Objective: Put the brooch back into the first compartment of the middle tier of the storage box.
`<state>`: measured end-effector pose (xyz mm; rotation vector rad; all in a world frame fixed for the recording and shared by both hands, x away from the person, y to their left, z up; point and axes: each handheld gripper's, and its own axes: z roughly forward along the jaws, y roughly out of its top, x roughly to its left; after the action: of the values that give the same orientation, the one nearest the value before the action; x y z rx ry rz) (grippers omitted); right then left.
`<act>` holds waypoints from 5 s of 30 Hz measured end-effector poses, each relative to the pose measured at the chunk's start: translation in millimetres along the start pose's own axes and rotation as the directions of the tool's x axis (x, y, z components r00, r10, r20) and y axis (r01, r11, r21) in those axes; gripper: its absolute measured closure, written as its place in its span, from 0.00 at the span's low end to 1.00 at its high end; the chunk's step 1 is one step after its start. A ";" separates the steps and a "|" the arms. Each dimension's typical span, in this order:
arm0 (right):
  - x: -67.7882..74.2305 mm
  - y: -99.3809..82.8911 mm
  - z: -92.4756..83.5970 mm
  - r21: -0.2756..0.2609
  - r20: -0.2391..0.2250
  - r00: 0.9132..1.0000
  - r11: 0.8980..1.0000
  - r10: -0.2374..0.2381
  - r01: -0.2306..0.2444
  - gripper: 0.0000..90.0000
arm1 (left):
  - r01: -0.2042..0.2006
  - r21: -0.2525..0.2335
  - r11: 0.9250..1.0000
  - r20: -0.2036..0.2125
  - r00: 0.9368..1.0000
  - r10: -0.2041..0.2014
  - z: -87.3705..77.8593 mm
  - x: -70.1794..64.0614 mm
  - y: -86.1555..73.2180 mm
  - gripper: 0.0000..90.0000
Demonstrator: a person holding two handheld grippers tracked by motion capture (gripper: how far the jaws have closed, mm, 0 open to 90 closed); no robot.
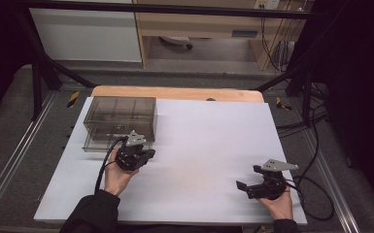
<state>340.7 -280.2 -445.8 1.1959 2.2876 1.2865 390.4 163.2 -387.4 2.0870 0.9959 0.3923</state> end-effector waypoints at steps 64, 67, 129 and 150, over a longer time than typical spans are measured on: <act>0.2 0.0 0.2 0.008 0.004 1.000 1.000 0.005 -0.005 0.01 | 0.165 -0.013 0.986 -0.213 0.963 -0.164 -58.6 109.9 -30.2 0.99; 0.3 0.1 0.3 0.009 0.003 1.000 1.000 0.006 -0.006 0.01 | 0.172 -0.011 0.985 -0.222 0.960 -0.170 -57.5 113.7 -30.8 0.99; -0.1 0.2 0.1 0.008 0.005 1.000 1.000 0.006 -0.006 0.01 | 0.190 -0.049 0.980 -0.242 0.950 -0.197 -58.9 125.5 -45.3 0.46; -0.1 0.3 0.4 0.007 0.003 1.000 1.000 0.006 -0.006 0.01 | 0.095 -0.074 0.993 -0.174 0.979 -0.106 -60.8 92.1 -59.0 0.12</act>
<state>341.2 -280.0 -445.9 1.2076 2.2894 1.2791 385.3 287.9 -397.0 1.9599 1.1727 0.5597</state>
